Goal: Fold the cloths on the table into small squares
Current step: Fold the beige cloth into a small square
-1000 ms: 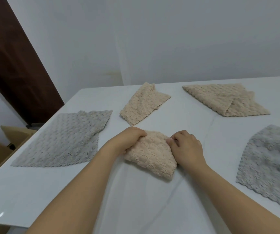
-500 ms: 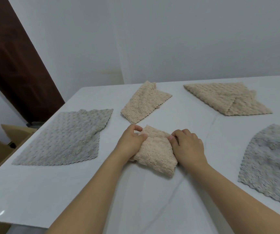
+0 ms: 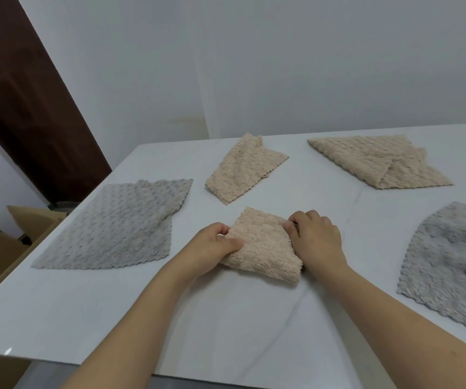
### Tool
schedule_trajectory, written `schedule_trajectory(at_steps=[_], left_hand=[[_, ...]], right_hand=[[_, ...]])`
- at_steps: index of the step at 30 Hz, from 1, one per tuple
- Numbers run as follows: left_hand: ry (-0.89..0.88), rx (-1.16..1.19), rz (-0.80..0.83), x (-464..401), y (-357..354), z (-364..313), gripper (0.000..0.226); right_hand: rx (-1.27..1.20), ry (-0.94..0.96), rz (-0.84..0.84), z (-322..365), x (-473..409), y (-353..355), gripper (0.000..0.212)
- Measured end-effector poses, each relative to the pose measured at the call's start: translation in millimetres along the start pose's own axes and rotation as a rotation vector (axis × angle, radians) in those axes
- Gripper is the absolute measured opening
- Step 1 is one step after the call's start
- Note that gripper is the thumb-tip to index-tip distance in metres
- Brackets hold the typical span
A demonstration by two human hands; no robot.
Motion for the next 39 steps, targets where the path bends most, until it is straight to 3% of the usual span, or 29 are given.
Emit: schedule_trajectory(at_steps=[4, 11, 13, 17, 19, 21, 25, 31, 39], left_hand=[[-0.096, 0.057, -0.001, 11, 5, 8, 0.015], [-0.035, -0.167, -0.364, 0, 3, 23, 0.017], [-0.102, -0.29, -0.452, 4, 0, 23, 0.017], [-0.403, -0.676, -0.815, 22, -13, 28, 0.008], [-0.598, -0.67, -0.805, 37, -31, 26, 0.01], [-0.672, -0.676, -0.754, 49, -54, 23, 0.018], [-0.513, -0.765, -0.769, 53, -83, 14, 0.048], [-0.461, -0.935, -0.828, 47, -90, 13, 0.026], [-0.28, -0.945, -0.712, 46, -82, 17, 0.039]], right_hand=[[-0.007, 0.002, 0.005, 2, 2, 2, 0.03], [-0.015, 0.006, 0.026, 6, 2, 3, 0.031], [-0.006, 0.009, 0.033, 6, 1, 2, 0.031], [-0.008, 0.01, 0.04, 5, 0, 1, 0.031], [-0.017, 0.006, 0.041, 4, -1, 0, 0.03], [-0.03, 0.002, 0.042, 3, -2, -1, 0.028], [-0.052, 0.006, 0.023, 3, -2, -1, 0.024], [-0.019, 0.025, 0.01, 3, -2, -1, 0.03], [0.042, 0.042, 0.029, 4, 1, -1, 0.033]])
Point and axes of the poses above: each hand's wrist, its own x-axis away from the middle knuckle, its own y-axis out of the back of the hand, z = x × y, the point moved 1 cm from there along -x, towards the middle knuckle, and after that the axes turned 9 degrees about y, right-handed, at the moved point
